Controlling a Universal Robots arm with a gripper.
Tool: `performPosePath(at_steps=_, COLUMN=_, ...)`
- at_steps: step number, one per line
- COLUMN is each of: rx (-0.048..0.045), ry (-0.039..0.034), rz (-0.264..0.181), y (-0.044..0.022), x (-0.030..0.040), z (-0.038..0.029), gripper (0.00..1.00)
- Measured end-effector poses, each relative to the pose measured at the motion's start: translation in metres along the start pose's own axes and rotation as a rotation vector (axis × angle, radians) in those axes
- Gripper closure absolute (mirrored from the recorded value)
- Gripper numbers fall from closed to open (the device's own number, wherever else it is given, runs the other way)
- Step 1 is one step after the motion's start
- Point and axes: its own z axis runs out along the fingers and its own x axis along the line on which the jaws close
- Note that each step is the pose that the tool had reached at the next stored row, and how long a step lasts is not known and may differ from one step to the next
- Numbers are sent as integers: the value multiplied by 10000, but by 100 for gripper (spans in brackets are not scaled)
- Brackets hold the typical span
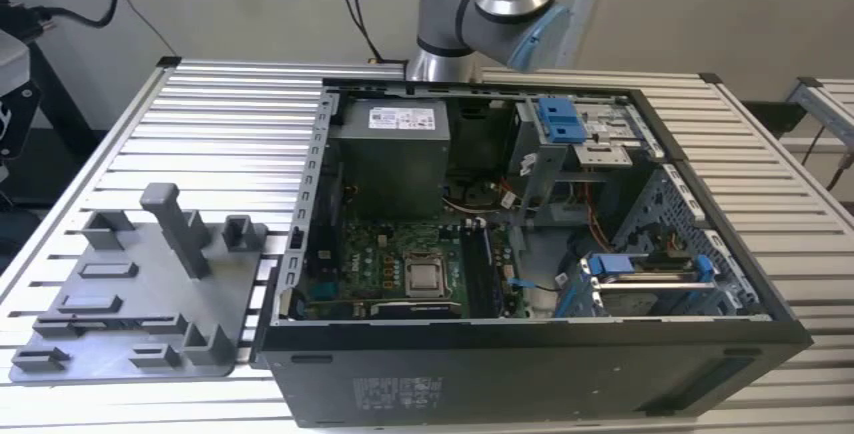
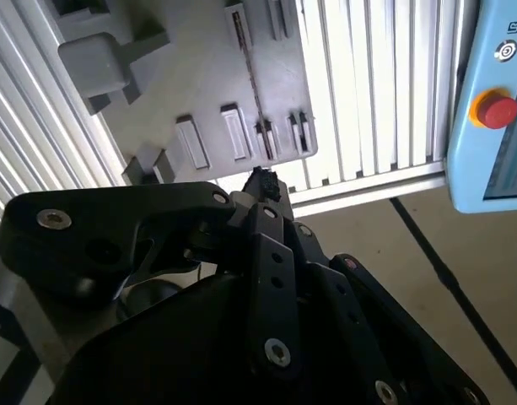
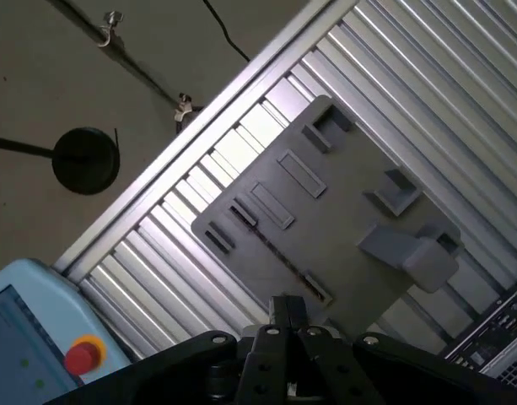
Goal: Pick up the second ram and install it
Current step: 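Pick up the second ram and move it above second insertion slot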
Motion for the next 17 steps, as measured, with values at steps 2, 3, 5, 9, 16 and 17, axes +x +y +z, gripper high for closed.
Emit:
performPosePath(at_steps=2, rx=7, ry=7, rz=-76, y=0, x=0, z=0, gripper=89)
performPosePath(at_steps=3, rx=16, ry=16, rz=-133, y=0, x=-1, z=0, gripper=89)
performPosePath(at_steps=5, rx=39, ry=44, rz=-326, y=0, x=0, z=0, gripper=89)
performPosePath(at_steps=9, rx=67, ry=79, rz=-932, y=0, x=0, z=0, gripper=89)
performPosePath(at_steps=16, rx=129, ry=152, rz=-2197, y=0, x=0, z=0, gripper=89)
performPosePath(at_steps=17, rx=134, ry=160, rz=-2363, y=0, x=0, z=0, gripper=89)
